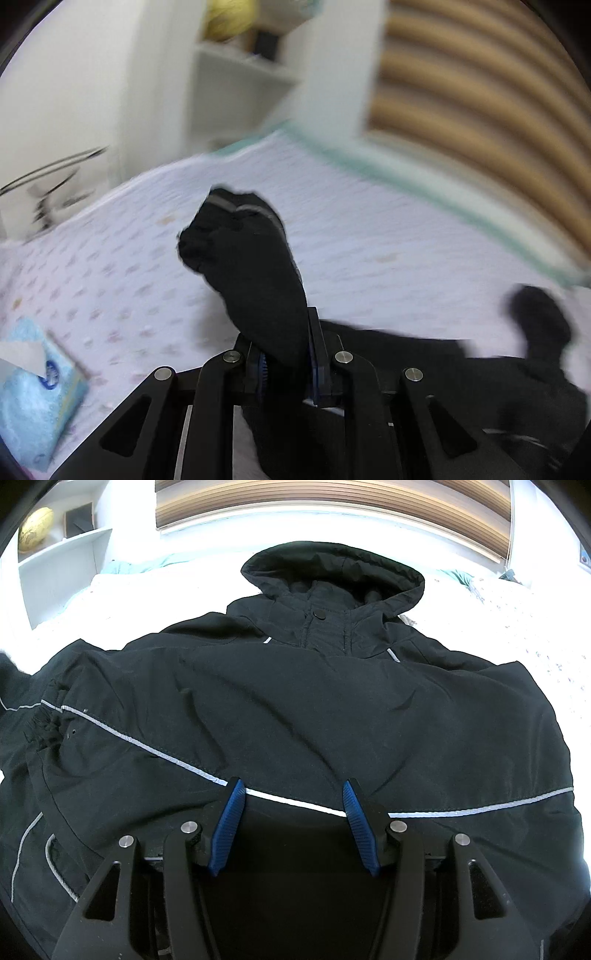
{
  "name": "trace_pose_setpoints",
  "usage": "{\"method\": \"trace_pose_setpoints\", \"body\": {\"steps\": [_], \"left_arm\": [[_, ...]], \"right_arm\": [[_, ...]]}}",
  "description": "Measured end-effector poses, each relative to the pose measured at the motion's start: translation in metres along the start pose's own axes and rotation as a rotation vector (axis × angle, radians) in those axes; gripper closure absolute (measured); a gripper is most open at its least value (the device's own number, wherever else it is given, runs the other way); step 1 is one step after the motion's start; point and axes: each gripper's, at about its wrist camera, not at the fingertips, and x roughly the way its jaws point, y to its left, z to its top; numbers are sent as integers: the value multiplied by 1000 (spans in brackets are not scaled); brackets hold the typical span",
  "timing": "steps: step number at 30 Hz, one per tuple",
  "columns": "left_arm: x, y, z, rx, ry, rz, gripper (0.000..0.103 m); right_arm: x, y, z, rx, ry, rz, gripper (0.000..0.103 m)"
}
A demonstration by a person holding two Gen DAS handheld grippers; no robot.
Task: Fold large clothes
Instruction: 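Grasp the other sleeve cuff with the left gripper and lift it, then lay the sleeve across the jacket body with the left gripper and release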
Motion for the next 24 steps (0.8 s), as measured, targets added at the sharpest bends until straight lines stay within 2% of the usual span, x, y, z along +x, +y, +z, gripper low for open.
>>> {"method": "trace_pose_setpoints", "body": {"steps": [3, 6, 10, 14, 18, 21, 24], "left_arm": [[-35, -43, 3, 58, -19, -181, 87], [-55, -91, -1, 117, 5, -316, 87], [-62, -141, -17, 176, 68, -438, 87], [-62, -199, -47, 264, 153, -548, 87], [-55, -247, -90, 351, 248, -601, 87], [-30, -265, -122, 348, 354, -635, 87], [-1, -272, -153, 343, 457, -631, 84]], "right_arm": [[0, 0, 0, 0, 0, 0, 44], [0, 0, 0, 1, 0, 2, 44], [0, -1, 1, 6, -1, 6, 44], [0, -1, 1, 7, -1, 7, 43], [0, -1, 2, 11, -2, 11, 43], [1, -1, 2, 14, -3, 14, 42], [1, -2, 2, 16, -5, 23, 41]]}}
